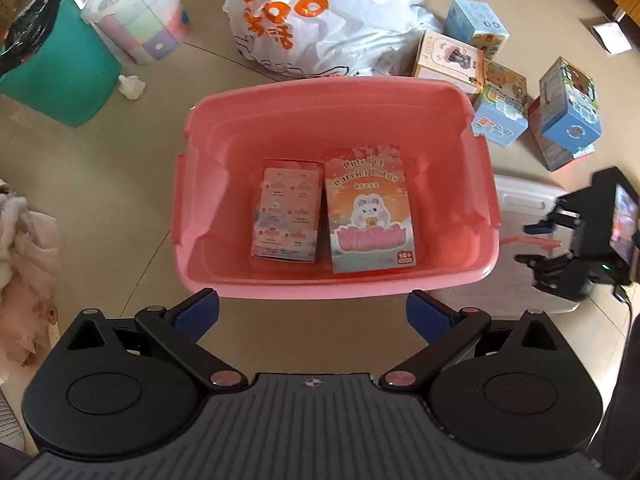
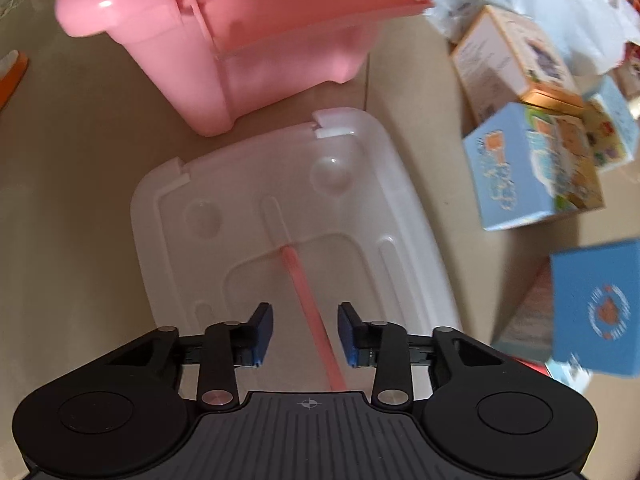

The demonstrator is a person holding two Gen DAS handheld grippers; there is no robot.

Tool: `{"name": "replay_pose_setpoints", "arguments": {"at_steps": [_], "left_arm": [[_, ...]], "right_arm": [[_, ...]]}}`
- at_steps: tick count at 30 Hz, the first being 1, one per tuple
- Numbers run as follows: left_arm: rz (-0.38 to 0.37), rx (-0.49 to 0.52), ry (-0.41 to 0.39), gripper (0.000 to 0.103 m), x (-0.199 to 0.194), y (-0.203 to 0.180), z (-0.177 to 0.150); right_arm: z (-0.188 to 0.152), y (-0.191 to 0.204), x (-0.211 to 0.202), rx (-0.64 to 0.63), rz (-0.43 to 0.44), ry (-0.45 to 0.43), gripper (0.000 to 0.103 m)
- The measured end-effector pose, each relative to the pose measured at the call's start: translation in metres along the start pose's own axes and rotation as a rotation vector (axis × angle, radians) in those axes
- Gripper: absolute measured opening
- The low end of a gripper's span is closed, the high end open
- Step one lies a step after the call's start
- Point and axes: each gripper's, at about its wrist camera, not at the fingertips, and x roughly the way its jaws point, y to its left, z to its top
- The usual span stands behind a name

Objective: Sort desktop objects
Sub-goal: 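Move the right gripper to the white lid and grasp its pink handle, then lift the white lid by its handle with the right gripper over the tub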

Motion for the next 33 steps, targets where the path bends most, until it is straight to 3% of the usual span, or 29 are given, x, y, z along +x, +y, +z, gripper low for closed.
{"name": "replay_pose_setpoints", "arguments": {"at_steps": [4, 18, 23, 33], "left_arm": [[-0.003, 0.003, 0.007, 0.102, 0.002, 0.001, 0.000], [0.020, 0.026, -0.002, 0.102, 0.001, 0.002, 0.001], [0.026, 0.029, -0.014, 0.102, -0.003, 0.001, 0.002], [0.017, 0.042, -0.055, 0.102, -0.017, -0.006, 0.007]], "right_arm": [[0.004, -0.001, 0.008, 0.000, 0.012, 0.013, 0.011], [-0.013, 0.009, -0.006, -0.015, 0.028, 0.065, 0.006], [-0.034, 0.017, -0.029, 0.021, 0.049, 0.055, 0.005], [-0.079, 0.070, -0.094, -0.047, 0.051, 0.076, 0.005]]}}
